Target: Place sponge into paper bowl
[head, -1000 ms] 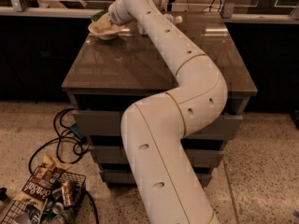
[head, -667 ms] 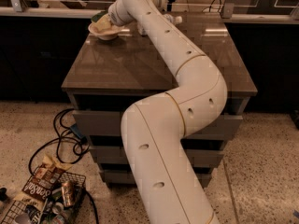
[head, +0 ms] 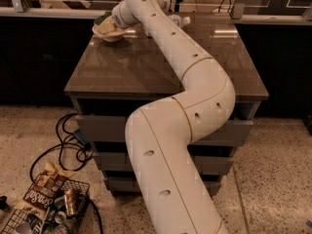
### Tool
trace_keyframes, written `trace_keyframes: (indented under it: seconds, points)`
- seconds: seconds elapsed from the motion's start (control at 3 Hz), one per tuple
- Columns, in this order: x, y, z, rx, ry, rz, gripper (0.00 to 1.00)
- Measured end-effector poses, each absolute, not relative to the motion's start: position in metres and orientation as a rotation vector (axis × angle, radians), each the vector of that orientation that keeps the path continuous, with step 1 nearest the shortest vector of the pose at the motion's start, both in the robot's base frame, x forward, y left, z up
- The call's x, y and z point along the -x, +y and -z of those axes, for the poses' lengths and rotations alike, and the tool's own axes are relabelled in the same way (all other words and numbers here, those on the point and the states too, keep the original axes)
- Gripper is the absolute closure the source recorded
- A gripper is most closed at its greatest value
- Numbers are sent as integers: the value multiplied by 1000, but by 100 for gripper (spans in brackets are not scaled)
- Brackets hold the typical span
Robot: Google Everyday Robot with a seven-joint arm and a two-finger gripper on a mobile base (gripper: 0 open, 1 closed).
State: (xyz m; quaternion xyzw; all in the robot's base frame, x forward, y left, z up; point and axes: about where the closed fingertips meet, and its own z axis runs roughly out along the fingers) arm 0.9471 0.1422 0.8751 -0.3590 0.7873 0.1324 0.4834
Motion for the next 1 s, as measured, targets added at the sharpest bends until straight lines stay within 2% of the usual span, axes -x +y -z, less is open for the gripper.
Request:
trace_keyframes:
  seconds: [0.33,0.67,1.0]
  points:
    - [-947,144,-872,878,1921,-325,6]
    - [-947,146,-869,880,1923,-326,0]
    - [-947,146,-869,880,1923,-326,0]
